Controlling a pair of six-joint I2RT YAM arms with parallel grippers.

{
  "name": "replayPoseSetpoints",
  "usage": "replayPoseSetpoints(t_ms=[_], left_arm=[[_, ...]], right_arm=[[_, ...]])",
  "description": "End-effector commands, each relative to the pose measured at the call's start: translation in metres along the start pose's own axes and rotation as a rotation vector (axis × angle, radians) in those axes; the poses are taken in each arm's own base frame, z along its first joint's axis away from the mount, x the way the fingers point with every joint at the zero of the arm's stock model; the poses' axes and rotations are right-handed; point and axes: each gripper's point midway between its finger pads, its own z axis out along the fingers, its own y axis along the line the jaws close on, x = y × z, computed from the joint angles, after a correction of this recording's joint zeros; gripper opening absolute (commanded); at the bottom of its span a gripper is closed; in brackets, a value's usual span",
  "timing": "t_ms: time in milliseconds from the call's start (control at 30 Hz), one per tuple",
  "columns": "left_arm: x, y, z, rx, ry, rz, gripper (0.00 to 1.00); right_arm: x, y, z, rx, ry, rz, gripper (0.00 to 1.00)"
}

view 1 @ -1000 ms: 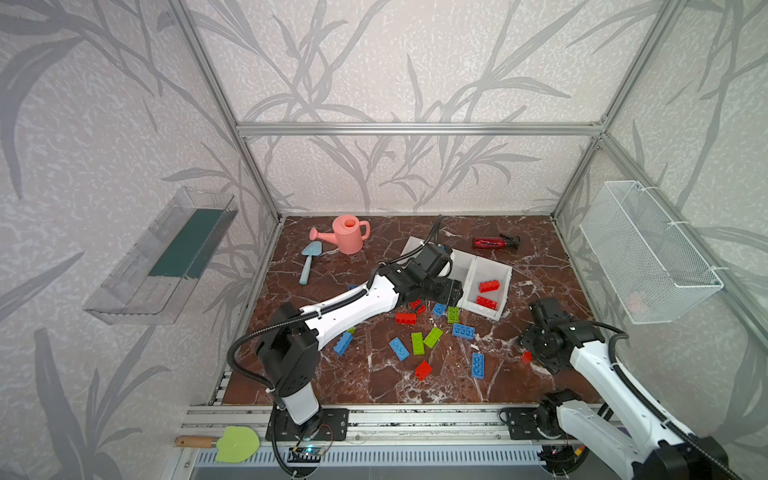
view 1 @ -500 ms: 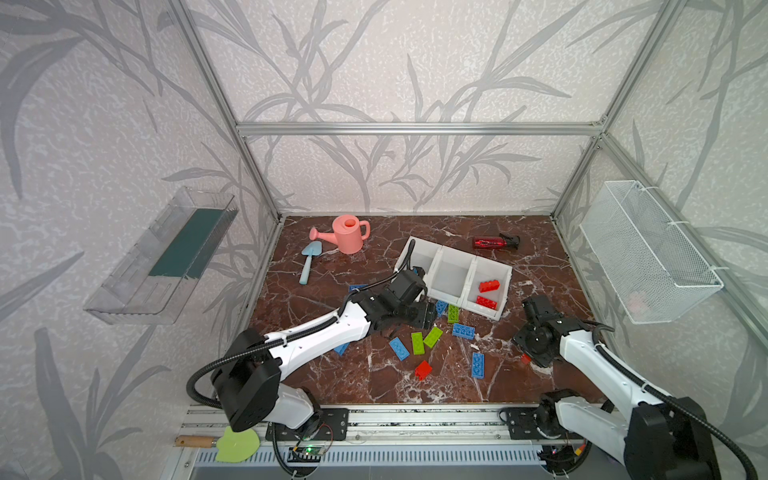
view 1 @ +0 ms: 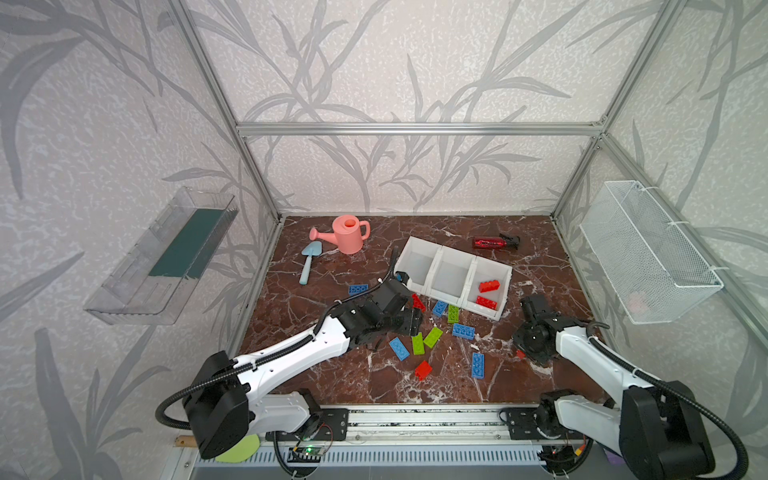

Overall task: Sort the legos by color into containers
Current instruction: 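Lift the red brick into the bin with the right gripper while the left lowers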

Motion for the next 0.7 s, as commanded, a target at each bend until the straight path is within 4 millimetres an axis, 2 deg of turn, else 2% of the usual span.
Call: replayPoseSetpoints(t_ms=[0, 200, 400, 667], left_arm=[[0.006, 0.012, -0.008, -0.043, -0.011, -0.018, 0.74], [0.012, 0.028, -0.016, -0.106, -0.017, -0.051, 0.74], [0.024, 0.043, -0.024, -0.158, -0.011, -0.069, 0.74], [0.043, 0.064, -0.028, -0.217, -0.004, -0.115, 0.75]], right_arm=[[-0.001, -0.001, -0.002, 0.004, 0.001, -0.028, 0.11], [-0.015, 0.02, -0.027, -0.075, -0.038, -0.148, 0.11], [-0.03, 0.047, -0.063, -0.212, -0.111, -0.238, 0.11], [-0.046, 0.101, -0.119, -0.431, -0.156, -0.394, 0.11]])
